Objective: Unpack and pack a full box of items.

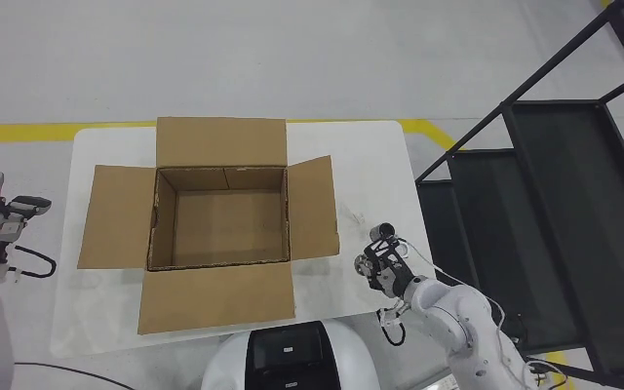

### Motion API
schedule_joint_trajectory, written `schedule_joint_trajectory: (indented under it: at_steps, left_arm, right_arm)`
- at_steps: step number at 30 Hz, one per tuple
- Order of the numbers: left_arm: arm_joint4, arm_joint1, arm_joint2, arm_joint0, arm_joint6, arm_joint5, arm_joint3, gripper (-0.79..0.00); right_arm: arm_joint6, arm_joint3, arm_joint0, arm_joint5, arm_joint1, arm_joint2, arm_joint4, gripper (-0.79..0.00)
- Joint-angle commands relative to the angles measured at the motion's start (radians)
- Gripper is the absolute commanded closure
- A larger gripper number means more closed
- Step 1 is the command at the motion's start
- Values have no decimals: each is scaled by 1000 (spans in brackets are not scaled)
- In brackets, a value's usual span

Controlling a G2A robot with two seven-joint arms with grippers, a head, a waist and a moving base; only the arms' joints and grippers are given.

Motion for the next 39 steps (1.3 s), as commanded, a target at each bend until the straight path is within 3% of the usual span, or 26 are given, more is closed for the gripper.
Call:
schedule_joint_trajectory:
  at_steps: [1, 6, 11, 18, 28, 29, 30, 31, 39]
  left_arm:
    - [0, 0, 0, 0, 0, 0, 0, -785]
    - [0, 0, 0, 0, 0, 0, 0, -785]
    - [0, 0, 0, 0, 0, 0, 0, -785]
    - [0, 0, 0, 0, 0, 0, 0, -785]
    - [0, 0, 0, 0, 0, 0, 0, -785]
    - [0, 0, 0, 0, 0, 0, 0, -785]
    - [0, 0, 0, 0, 0, 0, 0, -785]
    - [0, 0, 0, 0, 0, 0, 0, -785]
    - [0, 0, 0, 0, 0, 0, 0, -785]
  right_arm:
    - [-12, -79, -36, -15, 4, 54, 54, 0]
    - [-91, -211, -64, 8, 6, 124, 121, 0]
    - [-92, -262, 5, -9, 8, 57, 101, 0]
    - [12, -163, 255, -15, 1, -202, 12, 0]
    - [72, 147, 638, 117, -63, -593, -57, 0]
    - [71, 181, 663, 138, -71, -619, -49, -197]
    - [69, 212, 687, 157, -78, -641, -50, -696]
    - [60, 236, 706, 171, -86, -662, -43, -785]
    - [-7, 226, 717, 183, -100, -677, 28, -785]
